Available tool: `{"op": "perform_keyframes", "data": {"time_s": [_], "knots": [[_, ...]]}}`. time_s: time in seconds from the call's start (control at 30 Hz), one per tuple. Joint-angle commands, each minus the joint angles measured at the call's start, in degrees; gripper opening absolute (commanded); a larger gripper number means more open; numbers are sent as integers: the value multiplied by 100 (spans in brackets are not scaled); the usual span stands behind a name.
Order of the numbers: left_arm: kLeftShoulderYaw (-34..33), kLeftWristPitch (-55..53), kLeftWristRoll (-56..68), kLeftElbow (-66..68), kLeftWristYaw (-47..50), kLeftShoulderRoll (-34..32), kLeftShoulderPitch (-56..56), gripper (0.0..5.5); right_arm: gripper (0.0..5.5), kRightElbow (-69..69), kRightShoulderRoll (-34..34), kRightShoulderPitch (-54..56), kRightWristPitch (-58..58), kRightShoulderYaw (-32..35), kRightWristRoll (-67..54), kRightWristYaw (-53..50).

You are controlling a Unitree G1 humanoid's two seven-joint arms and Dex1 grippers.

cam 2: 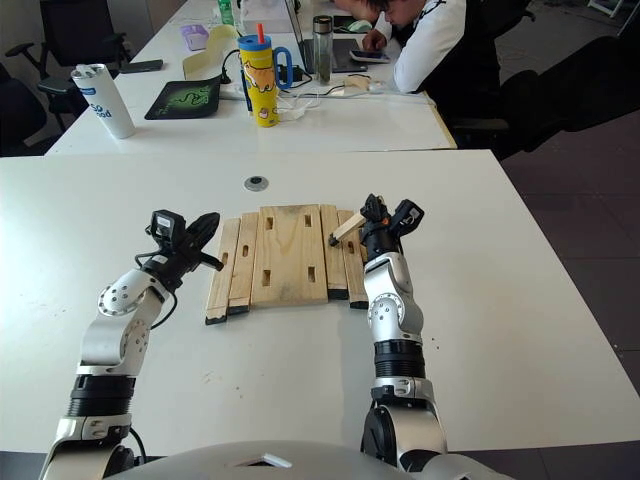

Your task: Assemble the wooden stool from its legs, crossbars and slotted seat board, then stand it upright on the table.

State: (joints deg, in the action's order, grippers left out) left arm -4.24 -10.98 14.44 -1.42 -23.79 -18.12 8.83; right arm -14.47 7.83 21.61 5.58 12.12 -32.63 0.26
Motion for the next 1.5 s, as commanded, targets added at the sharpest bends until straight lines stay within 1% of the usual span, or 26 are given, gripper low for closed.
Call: {"op": "perform_keyframes", "data": {"time_s": [0.03,0.27,0.43,0.57,0.67,0.73,0.93,1.1,1.33,1.37,1.5], "knots": [[-17,-61,-41,20,68,42,8,17,44,-408,-20,187,-235,105,186,93],[-28,-63,-39,-22,120,60,-17,17,44,-776,-99,247,-513,69,638,48],[-3,-61,-35,-23,97,49,21,17,44,-1044,-271,172,-600,-298,1517,-261],[22,-70,-43,-52,82,43,44,17,44,-1092,-221,-20,-534,-626,2063,-475],[60,-56,-75,-72,69,34,45,17,44,-1154,-212,-171,-647,-818,2311,-429],[77,-44,-89,-81,62,28,41,17,44,-1241,-292,-253,-778,-958,2515,-348],[110,-4,-142,-98,67,32,39,17,44,-1701,-621,-384,-1087,-1110,2983,-317],[130,39,-195,-75,53,41,57,17,44,-1837,-686,-375,-1048,-1195,3256,-418],[153,68,-235,-91,42,38,41,17,44,-1836,-621,-369,-1158,-1150,3141,-203],[152,67,-236,-97,44,36,33,17,82,-1804,-611,-396,-1164,-1132,3101,-170],[152,73,-233,-103,47,43,14,17,132,-1535,-580,-469,-1379,-1080,3054,-145]]}}
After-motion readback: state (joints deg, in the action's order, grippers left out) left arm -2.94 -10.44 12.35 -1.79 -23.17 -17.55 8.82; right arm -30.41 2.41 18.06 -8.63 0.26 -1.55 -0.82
